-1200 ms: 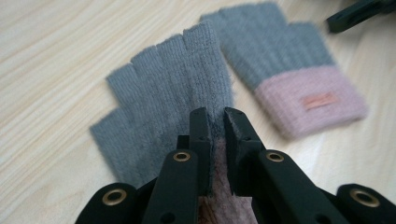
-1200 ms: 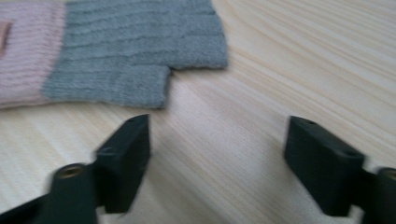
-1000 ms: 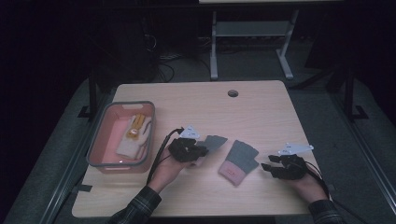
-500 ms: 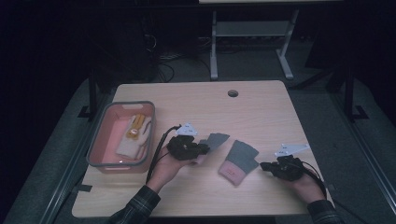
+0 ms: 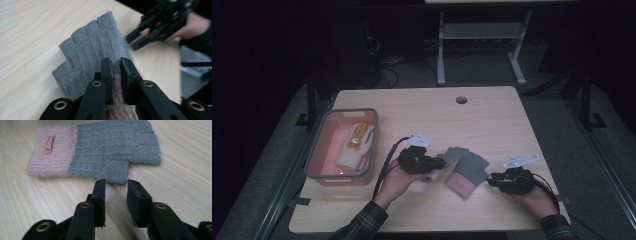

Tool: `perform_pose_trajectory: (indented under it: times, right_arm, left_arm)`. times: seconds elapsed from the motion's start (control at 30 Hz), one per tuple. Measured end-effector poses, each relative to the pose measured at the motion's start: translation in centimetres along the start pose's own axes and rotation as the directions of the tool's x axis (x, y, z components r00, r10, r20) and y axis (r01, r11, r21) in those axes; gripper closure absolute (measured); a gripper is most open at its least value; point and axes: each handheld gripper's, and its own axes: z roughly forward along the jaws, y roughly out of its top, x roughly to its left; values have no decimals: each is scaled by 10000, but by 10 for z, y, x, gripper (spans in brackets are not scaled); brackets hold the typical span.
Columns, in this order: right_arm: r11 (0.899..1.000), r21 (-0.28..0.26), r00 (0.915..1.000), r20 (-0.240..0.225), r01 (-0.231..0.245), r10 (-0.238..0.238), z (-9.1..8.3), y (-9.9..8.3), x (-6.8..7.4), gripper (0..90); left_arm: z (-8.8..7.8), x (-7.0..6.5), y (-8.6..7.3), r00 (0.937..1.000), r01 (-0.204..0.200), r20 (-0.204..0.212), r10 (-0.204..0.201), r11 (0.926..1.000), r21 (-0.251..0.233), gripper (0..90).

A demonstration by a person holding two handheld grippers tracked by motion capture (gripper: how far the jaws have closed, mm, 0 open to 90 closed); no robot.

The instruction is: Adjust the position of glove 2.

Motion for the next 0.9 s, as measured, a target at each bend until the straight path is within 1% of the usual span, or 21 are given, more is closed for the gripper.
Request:
perform_pose_trajectory:
  times: [0.07,0.17,0.27,0.3,0.4,0.43,0.53,0.63,0.7,0.73,0.87,0.9]
  right_arm:
    - [10000,-19,10000,34,-4,4,0,0,0,672]
    - [10000,-31,10000,48,-21,21,0,0,0,673]
    - [10000,-44,10000,33,-10,11,-1,0,0,673]
    - [10000,-55,10000,23,-28,28,-1,0,0,683]
    - [9998,-205,9999,-60,82,-83,-2,2,3,766]
    - [9996,-263,9999,-95,134,-136,-3,4,4,795]
    - [9991,-343,9995,-210,240,-247,-4,7,8,843]
    - [9990,-326,9992,-239,310,-318,-2,7,8,848]
    - [9993,-311,9995,-247,193,-201,-3,7,8,848]
    - [9988,-386,9994,-200,290,-298,-3,7,6,847]
    - [9989,-449,9999,-60,96,-99,-7,5,2,839]
    - [9989,-464,10000,5,75,-75,-8,4,1,839]
  left_arm:
    - [3,-1,1,9999,-101,42,101,9999,59,806]
    - [8,-3,1,9999,-88,114,87,9999,101,805]
    - [9,-2,1,9988,61,479,-59,10000,-39,797]
    - [9,-2,2,9988,52,491,-48,10000,-75,798]
    - [10,-5,5,9986,-42,533,48,9999,-114,799]
    - [11,-6,6,9981,22,613,-11,9998,-172,799]
    - [15,-10,9,9970,41,780,-20,9996,-266,799]
    - [19,-13,12,9954,-52,958,77,9996,-263,800]
    - [23,-16,14,9941,-129,1070,152,9997,-218,799]
    - [26,-17,15,9937,-144,1111,166,9997,-209,799]
    - [37,-24,20,9896,-126,1428,155,9997,-210,799]
    - [39,-26,21,9886,-175,1491,203,9996,-201,799]
